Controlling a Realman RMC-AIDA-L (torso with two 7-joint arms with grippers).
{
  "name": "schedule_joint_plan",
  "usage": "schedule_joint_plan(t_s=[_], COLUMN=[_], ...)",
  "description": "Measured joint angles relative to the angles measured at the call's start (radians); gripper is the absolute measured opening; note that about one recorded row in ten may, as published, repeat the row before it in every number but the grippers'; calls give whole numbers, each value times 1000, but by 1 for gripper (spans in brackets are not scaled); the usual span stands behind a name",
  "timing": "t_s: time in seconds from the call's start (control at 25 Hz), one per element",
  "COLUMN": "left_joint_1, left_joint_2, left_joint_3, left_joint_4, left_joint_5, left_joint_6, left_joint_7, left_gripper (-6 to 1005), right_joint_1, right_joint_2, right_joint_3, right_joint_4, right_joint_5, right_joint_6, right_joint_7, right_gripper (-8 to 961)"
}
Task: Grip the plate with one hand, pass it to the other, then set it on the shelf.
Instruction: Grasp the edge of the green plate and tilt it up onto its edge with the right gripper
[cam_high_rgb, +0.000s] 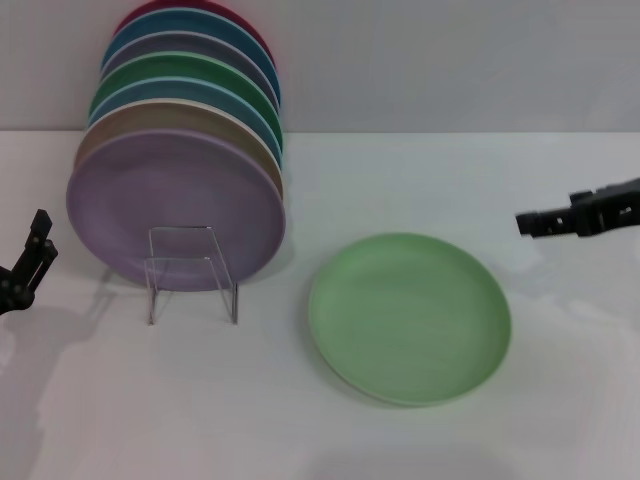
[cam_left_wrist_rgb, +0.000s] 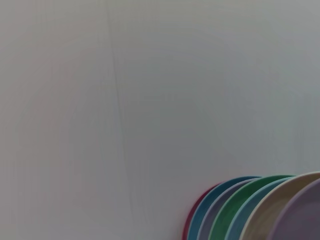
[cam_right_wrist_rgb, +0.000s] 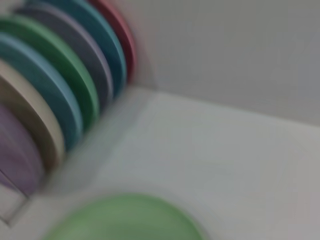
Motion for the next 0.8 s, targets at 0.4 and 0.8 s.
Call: schedule_joint_plan(t_s=[0.4,0.8], left_joint_1=[2,-1], left_joint_2=[0,0], left_joint_3=[0,2], left_joint_4=[1,1], left_joint_5=[-1,3], left_joint_6=[-3,-4], left_joint_7=[-2,-2], left_gripper=[788,782], right_joint_1=[148,239], right_joint_2=[2,5], right_joint_3=[-2,-20], right_joint_4=[-233,-423], right_joint_5=[-150,-209], right_joint_6=[0,-80], right_joint_7=[-10,-32], right_gripper=[804,790])
